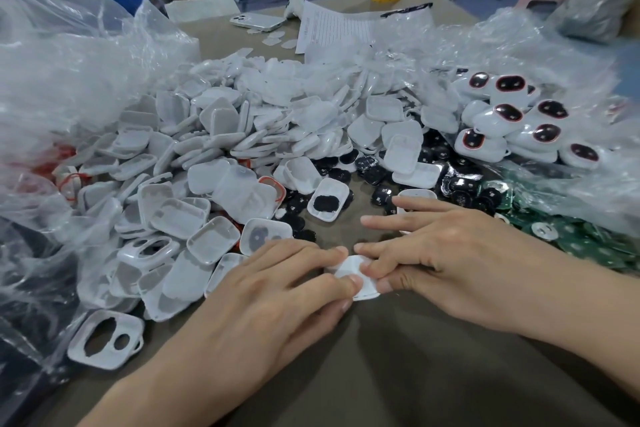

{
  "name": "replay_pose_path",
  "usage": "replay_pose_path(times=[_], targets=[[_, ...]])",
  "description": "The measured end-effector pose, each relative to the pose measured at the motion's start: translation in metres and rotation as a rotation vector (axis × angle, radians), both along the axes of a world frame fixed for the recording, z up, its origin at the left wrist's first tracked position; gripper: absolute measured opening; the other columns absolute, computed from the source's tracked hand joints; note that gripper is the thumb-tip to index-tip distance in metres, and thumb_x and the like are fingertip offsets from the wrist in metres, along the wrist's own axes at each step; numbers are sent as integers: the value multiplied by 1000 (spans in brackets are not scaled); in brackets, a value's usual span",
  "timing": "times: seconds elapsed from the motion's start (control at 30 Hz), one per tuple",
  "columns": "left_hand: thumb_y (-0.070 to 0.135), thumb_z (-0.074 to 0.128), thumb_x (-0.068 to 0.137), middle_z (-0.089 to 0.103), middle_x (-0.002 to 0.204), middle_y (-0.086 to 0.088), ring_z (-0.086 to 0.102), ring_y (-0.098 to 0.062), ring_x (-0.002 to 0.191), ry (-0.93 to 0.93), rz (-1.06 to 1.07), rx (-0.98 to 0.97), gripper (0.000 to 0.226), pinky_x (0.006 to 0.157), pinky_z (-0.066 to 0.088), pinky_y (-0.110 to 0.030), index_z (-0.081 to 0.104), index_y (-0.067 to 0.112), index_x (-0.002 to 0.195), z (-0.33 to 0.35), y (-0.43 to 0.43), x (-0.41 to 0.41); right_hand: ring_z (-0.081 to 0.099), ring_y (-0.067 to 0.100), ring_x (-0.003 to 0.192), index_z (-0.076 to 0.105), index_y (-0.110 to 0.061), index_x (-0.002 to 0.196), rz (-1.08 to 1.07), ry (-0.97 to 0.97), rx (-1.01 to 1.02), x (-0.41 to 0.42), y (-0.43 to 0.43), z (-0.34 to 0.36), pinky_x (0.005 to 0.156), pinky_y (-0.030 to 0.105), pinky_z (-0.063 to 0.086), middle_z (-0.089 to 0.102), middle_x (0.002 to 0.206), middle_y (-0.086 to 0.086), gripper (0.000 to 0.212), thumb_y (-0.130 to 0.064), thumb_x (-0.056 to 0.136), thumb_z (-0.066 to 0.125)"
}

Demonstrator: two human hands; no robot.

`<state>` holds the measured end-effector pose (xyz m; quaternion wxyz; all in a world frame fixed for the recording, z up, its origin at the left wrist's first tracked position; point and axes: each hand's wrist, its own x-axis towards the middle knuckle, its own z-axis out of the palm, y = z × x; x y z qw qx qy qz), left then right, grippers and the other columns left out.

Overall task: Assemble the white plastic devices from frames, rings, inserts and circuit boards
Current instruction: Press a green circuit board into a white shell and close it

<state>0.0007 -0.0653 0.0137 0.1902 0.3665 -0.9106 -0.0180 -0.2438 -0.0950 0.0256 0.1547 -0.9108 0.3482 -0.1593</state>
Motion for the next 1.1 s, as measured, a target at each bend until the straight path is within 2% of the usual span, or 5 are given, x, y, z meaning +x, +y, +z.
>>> replay_pose_path(times=[0.3,0.5,0.73,0.9,1.1], targets=[[39,51,103,63,128,9,58,-12,113,-7,31,12,26,97,44,-27,72,31,115,-3,6,4,37,-11,135,68,-41,106,-35,34,-20,1,7,-4,120,20,16,64,129,-24,28,-59,92,52],[47,54,99,62,125,19,57,-9,116,44,136,16,32,100,41,-31,64,33,126,-4,8,2,53,-4,113,65,-26,113,-101,-40,-51,7,15,-6,116,15,20,67,120,-17,25,-39,92,69],[57,56,93,70,101,22,64,1,93,686,325,438,21,79,49,-17,61,50,112,15,-19,-16,54,-5,114,62,-38,116,-273,-331,-75,17,5,9,96,0,30,58,129,-31,30,-22,92,70],[34,61,99,72,97,20,68,-2,93,870,320,387,15,74,49,-17,64,46,108,19,-31,-34,70,8,87,66,-48,101,-431,-858,242,29,-11,11,75,22,53,72,98,-15,34,-22,84,79],[33,62,98,70,107,23,66,-1,101,906,300,339,20,74,48,-11,64,52,103,14,-27,-37,69,7,94,70,-42,96,-403,-869,309,28,-16,3,82,33,53,75,96,-13,21,-47,76,75]])
